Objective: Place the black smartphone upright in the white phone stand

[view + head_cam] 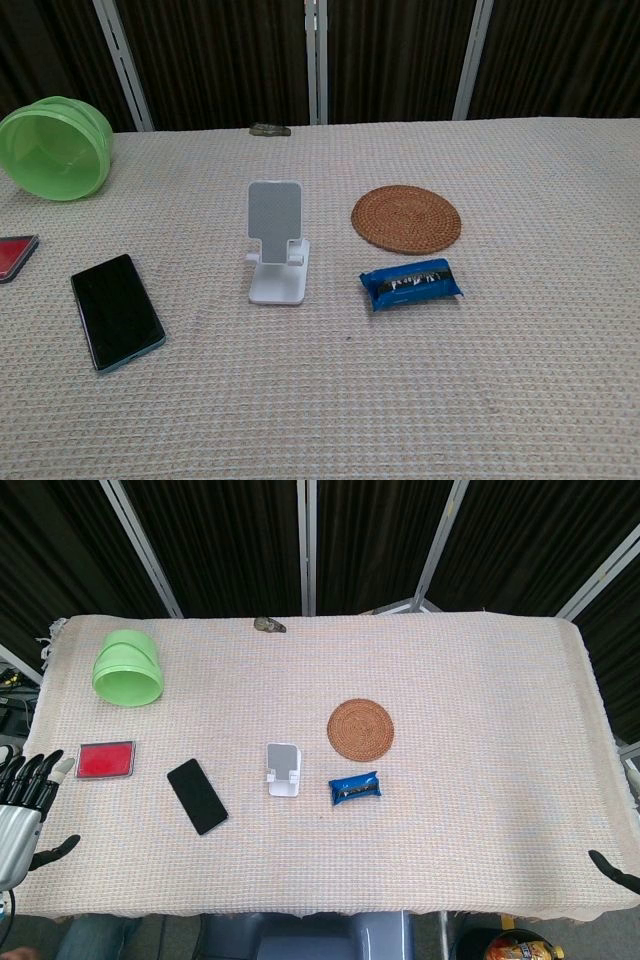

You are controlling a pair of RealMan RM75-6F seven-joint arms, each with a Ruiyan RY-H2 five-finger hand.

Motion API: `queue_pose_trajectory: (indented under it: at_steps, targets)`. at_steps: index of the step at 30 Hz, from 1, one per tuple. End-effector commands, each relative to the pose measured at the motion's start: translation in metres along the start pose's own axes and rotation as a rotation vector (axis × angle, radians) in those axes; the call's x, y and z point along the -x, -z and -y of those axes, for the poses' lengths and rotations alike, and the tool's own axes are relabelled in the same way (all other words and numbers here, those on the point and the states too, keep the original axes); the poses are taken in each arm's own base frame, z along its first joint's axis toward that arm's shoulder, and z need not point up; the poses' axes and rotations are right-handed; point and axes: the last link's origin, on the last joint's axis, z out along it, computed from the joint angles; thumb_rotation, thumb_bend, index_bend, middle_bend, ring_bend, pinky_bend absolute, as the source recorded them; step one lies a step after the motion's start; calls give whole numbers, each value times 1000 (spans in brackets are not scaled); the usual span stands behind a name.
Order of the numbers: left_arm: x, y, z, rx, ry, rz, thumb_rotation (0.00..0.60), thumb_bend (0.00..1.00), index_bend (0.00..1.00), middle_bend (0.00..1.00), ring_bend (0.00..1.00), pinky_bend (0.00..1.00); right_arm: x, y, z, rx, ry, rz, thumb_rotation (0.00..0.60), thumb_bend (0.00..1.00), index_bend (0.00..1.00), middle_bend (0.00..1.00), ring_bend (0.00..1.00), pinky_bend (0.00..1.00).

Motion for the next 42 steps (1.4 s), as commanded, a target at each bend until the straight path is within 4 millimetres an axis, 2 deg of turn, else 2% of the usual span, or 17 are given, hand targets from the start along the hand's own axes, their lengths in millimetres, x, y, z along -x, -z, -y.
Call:
queue_pose_trajectory:
  at_steps: [1, 7, 10, 14, 18, 19, 24, 26, 32, 42]
  targets:
    - [0, 0, 0, -1, -3, 1, 600, 0, 0, 0, 0, 0, 0, 0, 0, 0, 1, 0, 600, 0, 0, 0, 0, 0]
    - [5, -3, 1, -2, -22, 12, 600, 0, 0, 0, 0, 0, 2, -1, -1, 4, 5, 8, 600, 0, 0, 0, 0, 0]
    - [14, -13, -1, 44, -33, 41, 600, 0, 0, 0, 0, 0, 2, -2, -1, 9, 3, 10, 600, 0, 0, 0, 0, 0]
    - [39, -44, -8, 164, -78, 134, 600, 0, 0, 0, 0, 0, 3, -2, -1, 18, 13, 11, 600, 0, 0, 0, 0, 0]
    - [56, -66, -17, 253, -139, 180, 600, 0, 0, 0, 0, 0, 4, -5, -1, 31, 19, 14, 600, 0, 0, 0, 0, 0]
    - [65, -77, -23, 305, -168, 202, 600, 0, 0, 0, 0, 2, 5, -6, -1, 35, 25, 14, 600, 0, 0, 0, 0, 0]
    - [97, -117, -49, 492, -237, 270, 600, 0, 1, 0, 10, 87, 10, -12, -5, 69, 57, 22, 600, 0, 0, 0, 0, 0]
    - [106, -125, -55, 530, -223, 298, 600, 0, 14, 0, 33, 116, 11, -13, -7, 85, 69, 23, 600, 0, 0, 0, 0, 0]
    - [123, -143, -57, 636, -276, 334, 600, 0, 129, 20, 96, 172, 12, -14, -10, 119, 92, 21, 600, 0, 0, 0, 0, 0]
    - [154, -152, -55, 741, -327, 403, 600, 0, 166, 40, 111, 184, 13, -13, -13, 157, 118, 30, 600, 0, 0, 0, 0, 0]
